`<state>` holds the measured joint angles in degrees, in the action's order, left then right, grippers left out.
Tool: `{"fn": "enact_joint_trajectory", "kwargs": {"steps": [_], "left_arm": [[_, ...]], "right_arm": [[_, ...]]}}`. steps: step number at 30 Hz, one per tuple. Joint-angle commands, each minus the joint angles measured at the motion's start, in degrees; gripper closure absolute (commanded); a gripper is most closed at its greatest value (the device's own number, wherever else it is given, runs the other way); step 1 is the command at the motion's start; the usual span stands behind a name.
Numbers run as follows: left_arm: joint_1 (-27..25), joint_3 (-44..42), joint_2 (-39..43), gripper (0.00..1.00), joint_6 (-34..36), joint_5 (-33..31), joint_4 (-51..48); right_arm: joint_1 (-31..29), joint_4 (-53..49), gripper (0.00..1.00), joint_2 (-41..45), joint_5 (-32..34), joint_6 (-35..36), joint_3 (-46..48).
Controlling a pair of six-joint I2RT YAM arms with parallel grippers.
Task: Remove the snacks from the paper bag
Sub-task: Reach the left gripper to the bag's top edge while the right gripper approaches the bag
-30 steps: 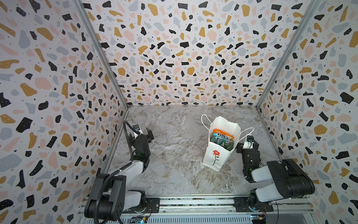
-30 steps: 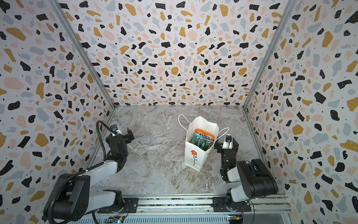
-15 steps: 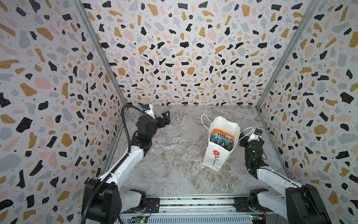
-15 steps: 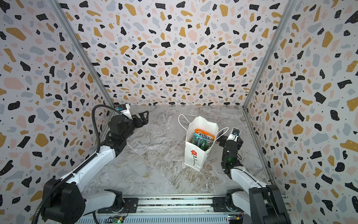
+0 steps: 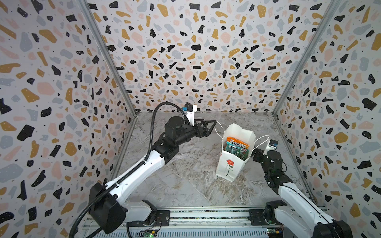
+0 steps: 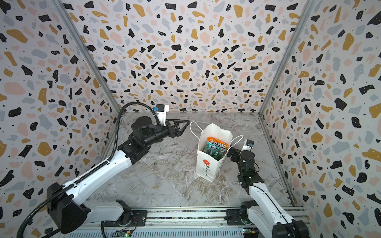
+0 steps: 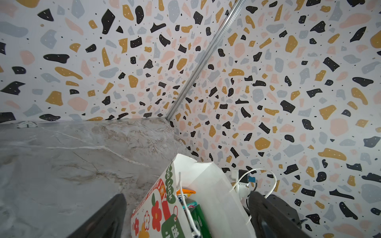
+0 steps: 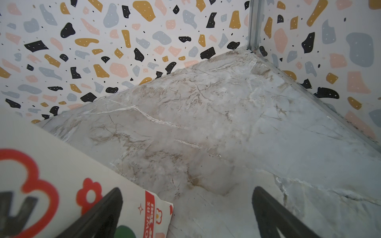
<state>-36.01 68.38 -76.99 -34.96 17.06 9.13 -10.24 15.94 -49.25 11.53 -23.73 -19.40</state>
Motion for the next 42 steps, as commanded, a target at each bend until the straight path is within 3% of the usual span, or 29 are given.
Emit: {"fn": "enact_joint_trajectory", "kwargs": {"steps": [1,9,22,25,27,29,42], "left_arm": [[-0.8,5.3,-4.5,0.18,-2.4,0.0,-3.8],[-2.6,15.8,-13.5,0.32,-0.9,-0.1,-12.2],[-3.1,16.8,-16.8,0.56,-2.0,2.8,-11.2],[-3.2,17.6,-17.7,0.71,-1.7,4.5,-12.2],[-3.2,18.5,-18.2,0.89,-1.0,5.0,-13.3],[-3.2,20.0,-18.3,1.00,0.3,5.0,-14.8],[0.1,33.6,-19.6,1.00,16.5,0.5,-27.7]], "right_arm": [[0.0,-3.1,0.01,2.1,-1.7,0.5,-0.6],[0.0,-3.8,0.01,2.7,-2.9,0.8,-0.6],[-0.1,-3.3,0.01,0.7,-4.4,0.8,-0.7],[0.0,-3.4,0.01,-0.3,-4.8,0.7,-0.9],[0.0,-3.5,0.01,-0.9,-5.1,0.7,-0.9],[-0.1,-3.5,0.01,-1.1,-5.5,0.6,-0.9],[-2.1,-2.7,0.01,-4.1,-20.2,1.5,-2.0]]}}
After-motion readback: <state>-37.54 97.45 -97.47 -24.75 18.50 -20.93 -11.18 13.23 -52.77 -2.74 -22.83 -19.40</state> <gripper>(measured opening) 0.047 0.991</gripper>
